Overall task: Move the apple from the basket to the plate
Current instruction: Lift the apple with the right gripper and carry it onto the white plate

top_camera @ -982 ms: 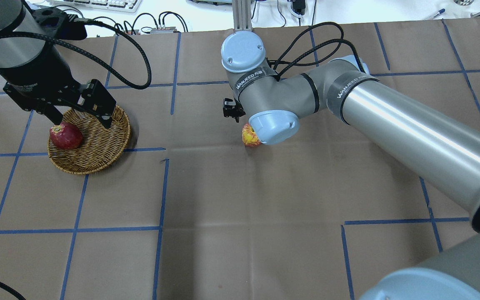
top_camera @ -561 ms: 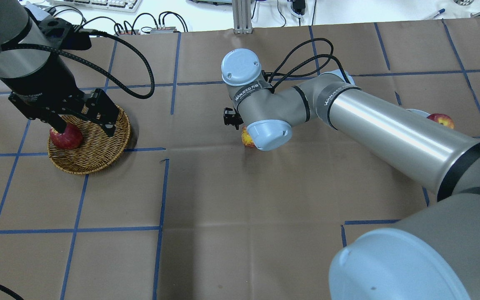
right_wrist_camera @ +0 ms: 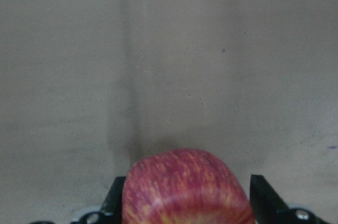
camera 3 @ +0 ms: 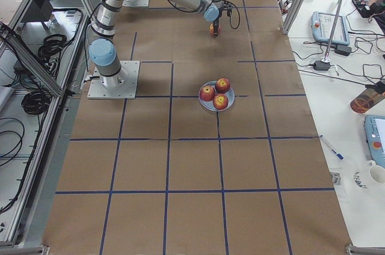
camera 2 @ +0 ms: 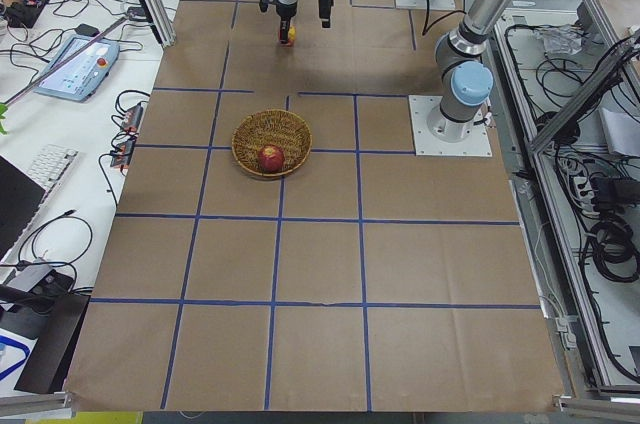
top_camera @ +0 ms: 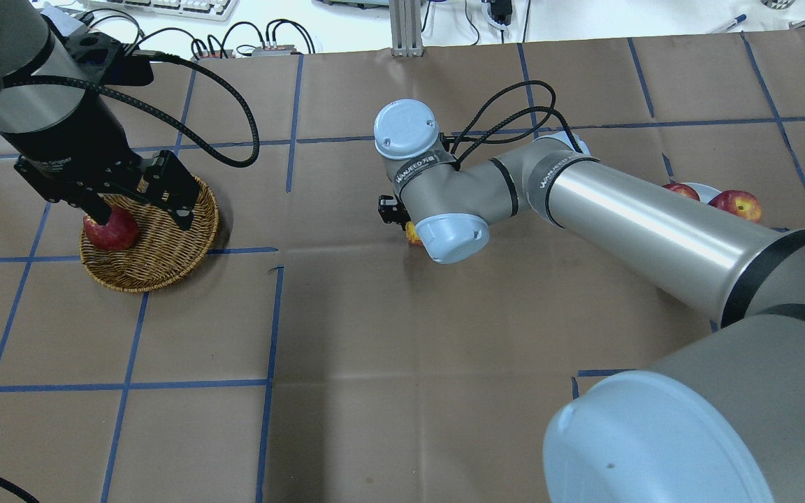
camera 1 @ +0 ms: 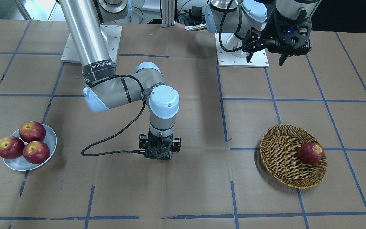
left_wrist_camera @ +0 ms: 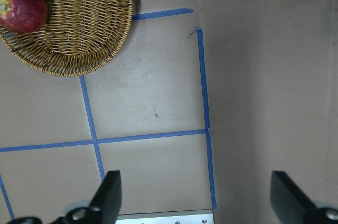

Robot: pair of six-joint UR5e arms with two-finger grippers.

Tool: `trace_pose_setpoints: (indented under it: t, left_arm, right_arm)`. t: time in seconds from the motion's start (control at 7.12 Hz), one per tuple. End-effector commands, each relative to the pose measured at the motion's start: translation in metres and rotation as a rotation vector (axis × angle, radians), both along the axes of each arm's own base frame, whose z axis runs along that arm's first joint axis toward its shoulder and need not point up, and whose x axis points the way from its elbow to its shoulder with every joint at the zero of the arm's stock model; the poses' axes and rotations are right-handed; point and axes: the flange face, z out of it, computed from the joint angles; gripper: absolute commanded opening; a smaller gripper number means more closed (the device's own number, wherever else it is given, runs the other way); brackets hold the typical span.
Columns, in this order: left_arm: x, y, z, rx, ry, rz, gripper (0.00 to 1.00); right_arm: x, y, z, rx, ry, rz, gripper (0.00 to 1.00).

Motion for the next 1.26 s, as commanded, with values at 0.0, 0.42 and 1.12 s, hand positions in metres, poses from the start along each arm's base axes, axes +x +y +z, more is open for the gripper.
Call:
trace_pose_setpoints:
  t: [0.0,0.42,1.12]
  left_arm:
    - [0.000,0.001,0.001,0.000,-0.004,0.000,0.99]
    - [0.001,0.001,0.000,0.000,-0.005,0.001,0.99]
    - [0.001,0.000,0.000,-0.004,-0.005,-0.002,0.99]
  right_arm:
    - [-0.001,-0.003,0.011,-0.016,-0.005,-0.001,0.62]
    - [-0.057,-0.012,0.108,-0.037,0.000,0.023,0.63]
    - [-0.380,-0.012,0.187,0.086,0.059,0.264,0.62]
